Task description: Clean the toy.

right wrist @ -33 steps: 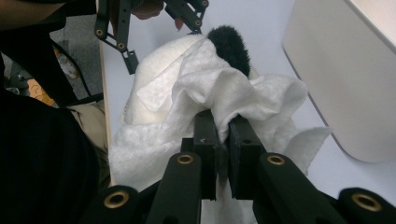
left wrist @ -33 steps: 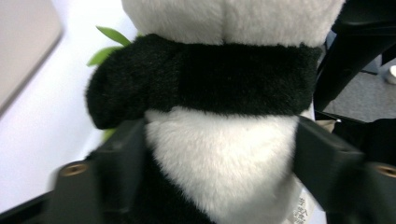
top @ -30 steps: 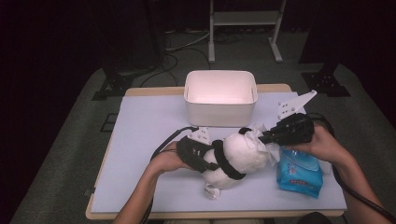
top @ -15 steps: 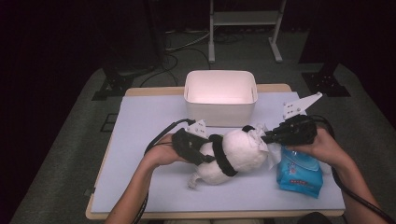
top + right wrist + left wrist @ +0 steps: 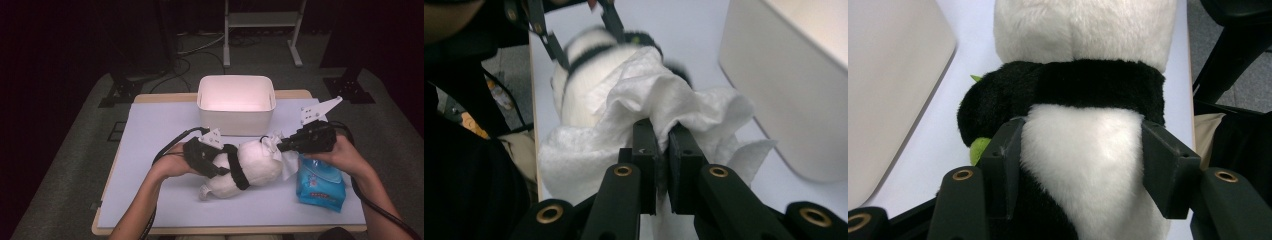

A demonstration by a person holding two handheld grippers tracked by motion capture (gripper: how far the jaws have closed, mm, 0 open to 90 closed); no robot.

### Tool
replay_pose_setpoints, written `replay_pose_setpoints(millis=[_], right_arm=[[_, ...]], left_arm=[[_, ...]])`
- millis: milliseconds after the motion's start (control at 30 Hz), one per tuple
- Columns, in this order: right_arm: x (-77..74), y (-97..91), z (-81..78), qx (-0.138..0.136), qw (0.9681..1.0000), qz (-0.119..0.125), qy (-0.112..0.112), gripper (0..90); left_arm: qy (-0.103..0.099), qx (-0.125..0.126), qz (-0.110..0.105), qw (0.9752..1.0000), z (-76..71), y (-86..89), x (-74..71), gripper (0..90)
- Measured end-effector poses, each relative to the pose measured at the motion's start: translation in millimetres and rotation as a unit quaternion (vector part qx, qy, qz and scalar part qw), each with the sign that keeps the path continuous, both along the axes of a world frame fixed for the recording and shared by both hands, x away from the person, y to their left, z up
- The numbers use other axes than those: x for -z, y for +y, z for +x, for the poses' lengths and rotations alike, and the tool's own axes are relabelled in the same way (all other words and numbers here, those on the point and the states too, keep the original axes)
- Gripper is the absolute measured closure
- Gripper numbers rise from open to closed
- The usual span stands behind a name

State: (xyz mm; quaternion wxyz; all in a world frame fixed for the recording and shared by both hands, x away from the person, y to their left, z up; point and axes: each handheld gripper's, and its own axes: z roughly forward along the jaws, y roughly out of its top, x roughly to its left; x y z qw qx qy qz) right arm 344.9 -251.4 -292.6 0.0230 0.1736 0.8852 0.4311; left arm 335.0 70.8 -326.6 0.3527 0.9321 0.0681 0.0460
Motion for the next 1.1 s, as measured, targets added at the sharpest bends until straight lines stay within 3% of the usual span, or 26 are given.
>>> replay_pose_setpoints(millis=[67,167,267,467,800,1100], right_arm=[[-5.1,3.3,0.3,-0.005,1.0,0.0,-0.003,83.4],[-3.0,16.7,1.2,-0.015,0.9994,-0.032,-0.005,83.3],[0.5,23.0,2.2,-0.017,0.9988,-0.046,-0.006,83.4],[2.1,25.2,1.0,-0.023,0.9989,-0.042,-0.002,83.4],[14.4,36.7,-0.2,-0.033,0.9977,-0.057,0.011,83.3],[23.3,20.8,-2.8,-0.023,0.9978,-0.06,0.017,82.9]], left_arm=[[0.003,0.002,-0.004,1.0,-1.1,-4.1,1.1,39.5],[0.0,0.004,0.001,1.0,-1.5,-9.2,1.8,39.2],[0.001,0.005,0.008,1.0,-1.5,-10.6,2.6,38.7],[0.001,0.01,0.009,0.9999,-0.7,-14.2,2.6,38.1],[0.001,0.019,0.005,0.9998,-0.8,-26.4,4.8,37.5],[0.004,0.021,-0.004,0.9998,-1.1,-31.1,8.4,38.1]])
